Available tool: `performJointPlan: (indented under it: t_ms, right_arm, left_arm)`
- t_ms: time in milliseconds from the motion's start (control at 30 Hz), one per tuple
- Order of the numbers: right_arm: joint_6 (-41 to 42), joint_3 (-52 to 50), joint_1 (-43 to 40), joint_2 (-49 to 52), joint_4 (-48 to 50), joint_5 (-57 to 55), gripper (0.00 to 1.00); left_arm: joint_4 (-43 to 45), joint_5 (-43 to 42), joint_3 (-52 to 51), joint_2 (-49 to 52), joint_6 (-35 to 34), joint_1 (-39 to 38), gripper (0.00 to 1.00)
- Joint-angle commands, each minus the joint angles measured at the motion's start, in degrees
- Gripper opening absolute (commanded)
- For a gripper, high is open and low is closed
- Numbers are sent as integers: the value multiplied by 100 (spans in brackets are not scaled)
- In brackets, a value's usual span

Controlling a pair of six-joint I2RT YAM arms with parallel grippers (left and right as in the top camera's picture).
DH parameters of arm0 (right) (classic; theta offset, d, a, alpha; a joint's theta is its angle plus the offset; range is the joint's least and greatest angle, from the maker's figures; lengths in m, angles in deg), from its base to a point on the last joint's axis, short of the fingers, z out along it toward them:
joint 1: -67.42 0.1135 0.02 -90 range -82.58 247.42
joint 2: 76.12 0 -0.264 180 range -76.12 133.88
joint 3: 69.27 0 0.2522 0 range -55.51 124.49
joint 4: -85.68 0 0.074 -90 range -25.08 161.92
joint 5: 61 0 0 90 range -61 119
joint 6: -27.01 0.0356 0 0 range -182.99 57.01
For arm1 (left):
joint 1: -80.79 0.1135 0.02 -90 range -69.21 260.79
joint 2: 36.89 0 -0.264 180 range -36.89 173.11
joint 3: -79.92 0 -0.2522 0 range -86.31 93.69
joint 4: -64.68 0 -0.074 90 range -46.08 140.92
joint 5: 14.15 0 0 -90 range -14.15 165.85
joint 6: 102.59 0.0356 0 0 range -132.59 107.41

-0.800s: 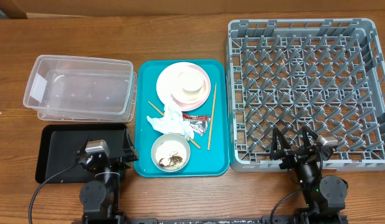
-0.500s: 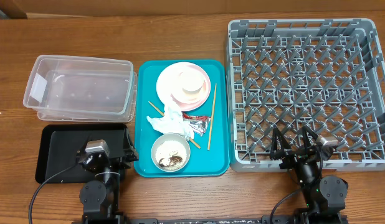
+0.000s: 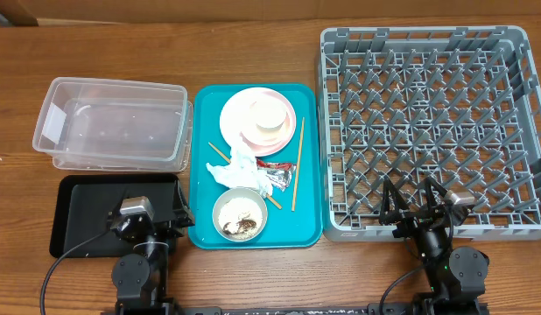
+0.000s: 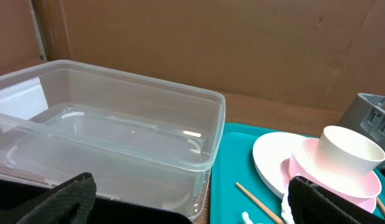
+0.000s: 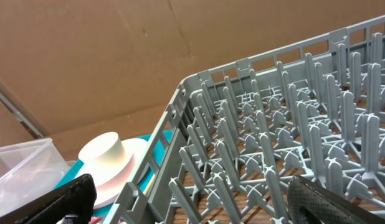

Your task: Sort waste into correct bins and load items into the dishwasher

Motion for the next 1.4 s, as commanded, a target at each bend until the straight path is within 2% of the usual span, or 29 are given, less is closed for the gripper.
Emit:
performJointPlan:
  t_ms: [0,967,1033,1167,1267,1367]
  right_arm:
    - [24,-15,28,-39,44,-42,100]
    - [24,-15,28,-39,44,-42,100]
    - [24,-15,28,-39,42,-42,100]
    - [24,-15,28,-39,44,-42,100]
    - [24,-15,28,-39,42,-42,100]
    - [24,-15,28,-39,42,-42,100]
  left_arm:
    - [22,87,-20,-57,-83,-37,100]
    - [46,90,-20,-57,-138,-37,100]
    - [208,-221,-15,-57,-350,-37,100]
    - [199,-1845,472,-57,-409,-39,100]
    - [-424,-2133,1259,4,-780,-37,100]
    - [-1530,-2706,2337,422,-1008,-39,100]
